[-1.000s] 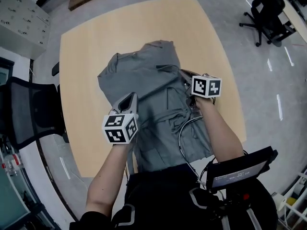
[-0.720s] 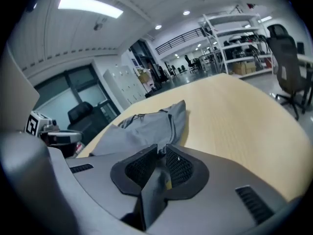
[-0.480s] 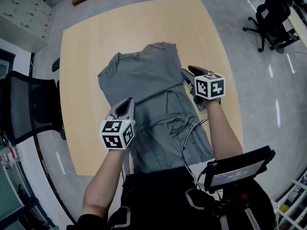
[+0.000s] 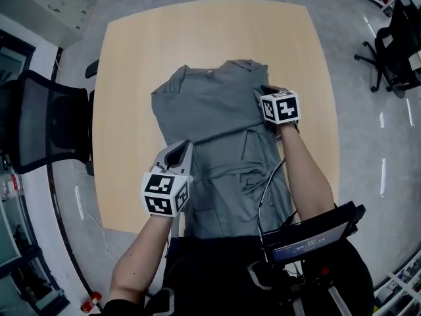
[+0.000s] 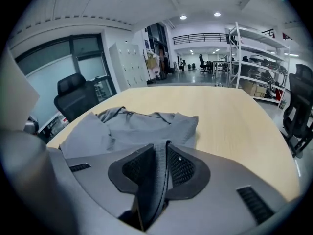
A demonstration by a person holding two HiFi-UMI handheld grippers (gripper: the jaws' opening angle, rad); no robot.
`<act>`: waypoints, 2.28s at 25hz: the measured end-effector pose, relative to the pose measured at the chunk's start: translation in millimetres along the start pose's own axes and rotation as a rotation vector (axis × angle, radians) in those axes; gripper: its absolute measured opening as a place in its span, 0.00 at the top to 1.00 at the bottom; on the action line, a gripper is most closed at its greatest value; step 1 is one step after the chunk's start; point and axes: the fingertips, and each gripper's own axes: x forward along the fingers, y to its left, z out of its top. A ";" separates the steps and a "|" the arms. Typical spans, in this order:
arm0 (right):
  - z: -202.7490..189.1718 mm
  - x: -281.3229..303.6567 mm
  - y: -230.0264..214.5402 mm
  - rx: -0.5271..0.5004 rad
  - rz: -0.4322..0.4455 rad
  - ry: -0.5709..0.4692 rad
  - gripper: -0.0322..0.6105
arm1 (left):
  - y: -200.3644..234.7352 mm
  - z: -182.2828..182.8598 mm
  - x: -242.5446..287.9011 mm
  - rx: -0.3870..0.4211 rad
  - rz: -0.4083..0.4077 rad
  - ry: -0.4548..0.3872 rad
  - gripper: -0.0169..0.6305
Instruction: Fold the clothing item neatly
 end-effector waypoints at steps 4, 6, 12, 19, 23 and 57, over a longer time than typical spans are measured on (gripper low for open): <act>1.6 -0.4 -3.9 -0.003 -0.017 0.023 0.92 | 10.4 -6.6 -2.8 -0.010 0.017 0.006 0.97; 8.6 -5.4 -7.6 -0.002 -0.016 0.006 0.92 | 11.9 -6.4 -3.5 -0.014 0.019 0.005 0.97; 59.8 -26.1 -38.8 0.024 -0.043 -0.113 0.93 | 10.3 -3.0 -4.3 -0.012 0.029 0.005 0.97; 41.5 -3.6 -70.9 0.061 -0.098 -0.044 0.92 | 12.6 -13.9 -9.3 -0.027 0.057 0.024 0.97; 44.7 -3.1 -73.1 0.059 -0.119 -0.073 0.90 | 21.3 -21.1 -19.1 -0.042 0.095 0.028 0.97; -338.9 -358.2 78.8 0.244 0.150 -0.067 0.72 | -21.7 -276.7 -222.3 -0.018 -0.128 -0.042 0.97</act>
